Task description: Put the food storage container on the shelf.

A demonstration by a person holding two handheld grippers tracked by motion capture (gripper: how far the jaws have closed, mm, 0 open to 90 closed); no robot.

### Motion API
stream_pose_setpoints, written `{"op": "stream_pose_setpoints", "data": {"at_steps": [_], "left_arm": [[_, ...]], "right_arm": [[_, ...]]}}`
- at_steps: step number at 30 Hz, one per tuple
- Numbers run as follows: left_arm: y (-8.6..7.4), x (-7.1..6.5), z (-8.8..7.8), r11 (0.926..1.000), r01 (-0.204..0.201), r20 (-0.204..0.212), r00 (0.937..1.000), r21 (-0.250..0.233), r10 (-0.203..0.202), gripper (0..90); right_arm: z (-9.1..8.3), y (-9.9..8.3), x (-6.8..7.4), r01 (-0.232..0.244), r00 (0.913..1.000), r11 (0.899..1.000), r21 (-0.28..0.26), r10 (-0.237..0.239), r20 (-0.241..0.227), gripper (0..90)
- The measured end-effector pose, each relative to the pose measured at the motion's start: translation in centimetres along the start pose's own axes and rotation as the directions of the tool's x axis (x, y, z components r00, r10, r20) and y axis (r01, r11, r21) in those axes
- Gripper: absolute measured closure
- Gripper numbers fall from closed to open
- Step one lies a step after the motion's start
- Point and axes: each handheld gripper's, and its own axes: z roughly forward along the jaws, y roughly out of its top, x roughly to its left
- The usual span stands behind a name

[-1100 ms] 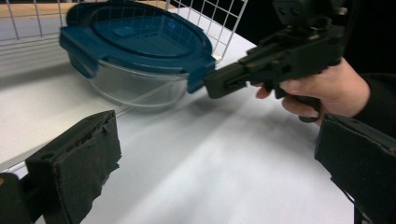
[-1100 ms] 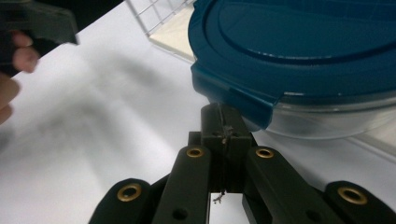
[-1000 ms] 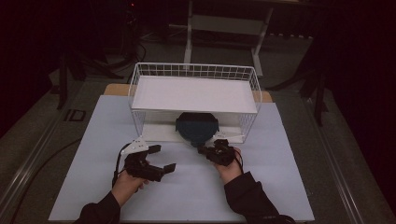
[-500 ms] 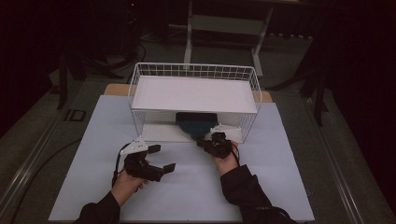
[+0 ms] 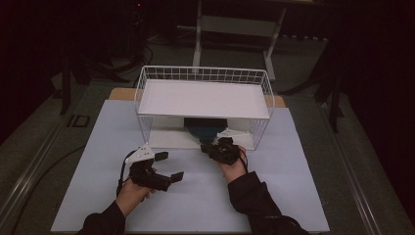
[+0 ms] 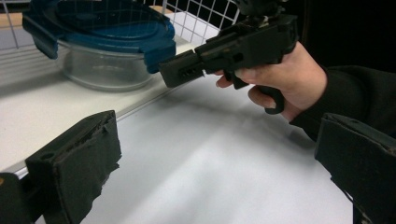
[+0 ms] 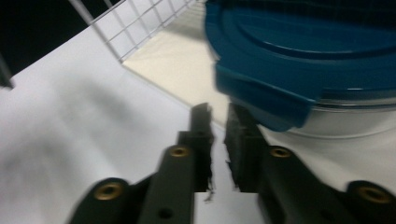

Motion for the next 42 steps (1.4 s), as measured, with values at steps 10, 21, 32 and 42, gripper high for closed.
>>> {"op": "stream_pose_setpoints", "data": {"at_steps": [10, 21, 32, 42], "left_arm": [[0.1, -0.4, -0.3, 0.9999, -0.011, 0.017, 0.9998, -0.009, 0.011, 0.4], [-0.4, -0.9, -0.9, 0.9989, -0.047, 0.018, 0.9987, -0.002, 0.047, 0.4], [-0.9, -1.2, -1.2, 0.9982, -0.057, 0.029, 0.9979, 0.014, 0.057, 0.4], [-1.4, -1.4, -2.3, 0.9977, -0.065, 0.039, 0.9972, 0.018, 0.065, 0.4]], "right_arm": [[-3.0, -1.0, 1.2, 0.006, 0.9963, 1.0, -0.031, -0.008, -0.086, 27.5], [-6.1, -2.8, 1.2, 0.021, 0.9964, 0.999, -0.049, -0.025, -0.081, 15.8], [-9.1, -4.6, 1.0, 0.049, 0.998, 0.996, -0.075, -0.051, -0.037, 15.6], [-11.8, -5.8, 1.0, 0.051, 0.9984, 0.994, -0.101, -0.053, -0.019, 15.7]]}}
